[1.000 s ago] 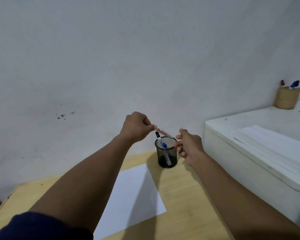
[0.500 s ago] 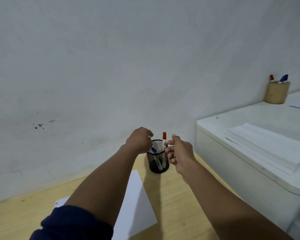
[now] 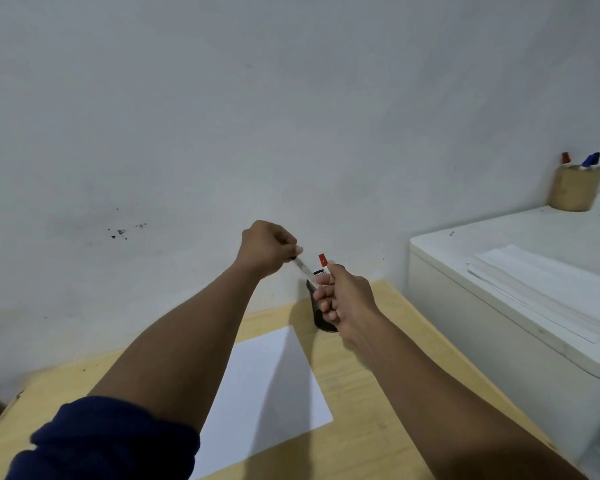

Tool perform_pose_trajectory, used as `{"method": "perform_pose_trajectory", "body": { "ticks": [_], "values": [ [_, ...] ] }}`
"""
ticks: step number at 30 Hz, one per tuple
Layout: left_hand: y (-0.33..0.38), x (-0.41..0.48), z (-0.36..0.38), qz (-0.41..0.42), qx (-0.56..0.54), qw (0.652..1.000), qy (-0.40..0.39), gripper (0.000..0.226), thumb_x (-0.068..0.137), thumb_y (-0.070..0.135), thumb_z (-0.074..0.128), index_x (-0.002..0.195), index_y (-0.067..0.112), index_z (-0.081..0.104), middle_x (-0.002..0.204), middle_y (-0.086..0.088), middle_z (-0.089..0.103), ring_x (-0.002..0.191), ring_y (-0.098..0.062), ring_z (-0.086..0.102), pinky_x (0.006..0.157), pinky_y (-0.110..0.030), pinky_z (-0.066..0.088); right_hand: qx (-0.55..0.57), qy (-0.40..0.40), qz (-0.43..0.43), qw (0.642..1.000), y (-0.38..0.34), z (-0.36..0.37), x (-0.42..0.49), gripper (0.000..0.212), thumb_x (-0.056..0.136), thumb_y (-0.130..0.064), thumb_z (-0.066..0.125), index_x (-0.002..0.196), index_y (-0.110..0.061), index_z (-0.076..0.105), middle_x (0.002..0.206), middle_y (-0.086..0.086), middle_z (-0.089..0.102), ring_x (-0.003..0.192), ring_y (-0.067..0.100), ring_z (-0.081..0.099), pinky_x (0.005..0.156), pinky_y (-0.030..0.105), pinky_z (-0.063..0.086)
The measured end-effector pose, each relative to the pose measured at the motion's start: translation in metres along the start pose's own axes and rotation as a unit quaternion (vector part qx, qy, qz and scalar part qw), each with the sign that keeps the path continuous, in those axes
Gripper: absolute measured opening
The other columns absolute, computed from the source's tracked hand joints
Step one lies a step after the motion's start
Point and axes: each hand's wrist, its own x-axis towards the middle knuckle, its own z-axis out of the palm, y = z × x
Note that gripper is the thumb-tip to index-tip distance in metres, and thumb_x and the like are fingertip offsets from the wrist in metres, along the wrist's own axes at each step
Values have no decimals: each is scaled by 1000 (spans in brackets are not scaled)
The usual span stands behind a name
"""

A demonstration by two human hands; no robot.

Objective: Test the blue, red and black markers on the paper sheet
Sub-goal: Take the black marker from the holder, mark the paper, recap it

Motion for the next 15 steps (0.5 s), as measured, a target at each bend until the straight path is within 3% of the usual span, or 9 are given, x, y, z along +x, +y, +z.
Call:
{"method": "perform_pose_trajectory", "body": {
  "ticks": [3,7,12,15],
  "values": [
    [6,-10,-38,-10,-46,999,24,16,79,18,86,85,5,79,81,-11,80,77,-20,78,68,-29,60,19,-96,56,994,1,29,-16,51,98,-55,54,92,-6,65,52,5,62,36,11,46,35,18,27],
    [-2,-37,-88,-8,-117,993,4,13,77,12,87,80,3,78,77,-13,76,77,-25,76,84,-36,63,131,-153,101,974,13,77,-32,59,92,-65,55,97,-7,60,55,5,59,36,9,43,34,18,23],
    [-42,-87,-138,-49,-176,983,-2,26,81,9,83,95,-12,74,80,-17,69,73,-24,67,85,-36,64,235,-121,65,962,32,133,-49,27,101,-34,59,91,-9,57,51,4,54,31,9,39,30,18,23],
    [-80,-119,-157,-97,-192,976,10,35,87,20,79,99,-12,74,86,-17,68,73,-26,67,82,-34,65,215,-132,50,966,45,159,-62,26,101,-27,61,85,-8,58,51,5,55,32,9,42,30,19,26]
  ]
}}
